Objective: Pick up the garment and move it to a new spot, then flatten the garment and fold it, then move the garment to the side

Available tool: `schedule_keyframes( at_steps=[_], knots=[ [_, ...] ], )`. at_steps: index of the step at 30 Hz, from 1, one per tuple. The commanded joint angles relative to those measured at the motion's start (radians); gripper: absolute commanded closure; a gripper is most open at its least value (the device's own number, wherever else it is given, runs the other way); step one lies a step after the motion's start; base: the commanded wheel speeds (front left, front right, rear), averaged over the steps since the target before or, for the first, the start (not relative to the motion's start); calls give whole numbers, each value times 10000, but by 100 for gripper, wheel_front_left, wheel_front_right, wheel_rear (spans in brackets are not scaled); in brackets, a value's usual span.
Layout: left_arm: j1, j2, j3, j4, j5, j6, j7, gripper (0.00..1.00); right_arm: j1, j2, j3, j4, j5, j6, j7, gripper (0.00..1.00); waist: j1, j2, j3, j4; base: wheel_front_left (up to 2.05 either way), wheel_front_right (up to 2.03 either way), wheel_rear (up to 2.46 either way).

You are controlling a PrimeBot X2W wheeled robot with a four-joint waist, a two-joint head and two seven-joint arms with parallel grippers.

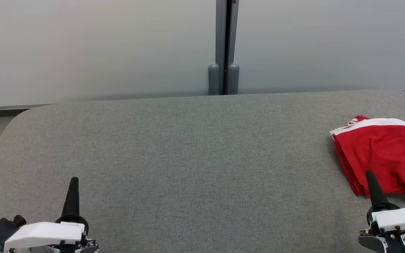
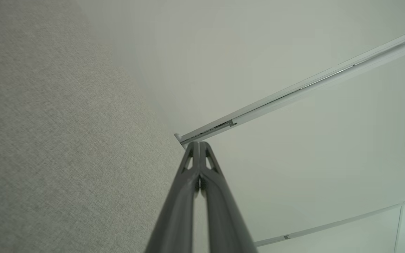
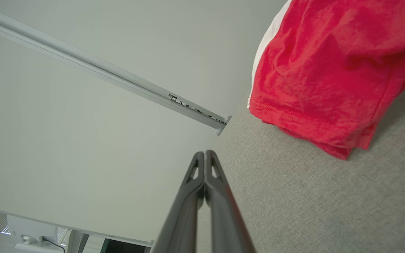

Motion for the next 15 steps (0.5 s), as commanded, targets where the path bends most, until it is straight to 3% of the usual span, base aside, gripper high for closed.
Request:
schedule_keyframes(
  at_steps=[1,15],
  knots=[
    [-279,49,63,-55,-272,-98,69,100,-221,-30,-82,-64,270,3,68,100,0,-1,8,-4,0,0,0],
    [-458,45,160,3,-1407,-138,378,100,-299,72,-216,-9,1369,3,388,100,0,-1,72,-39,0,0,0]
  ],
)
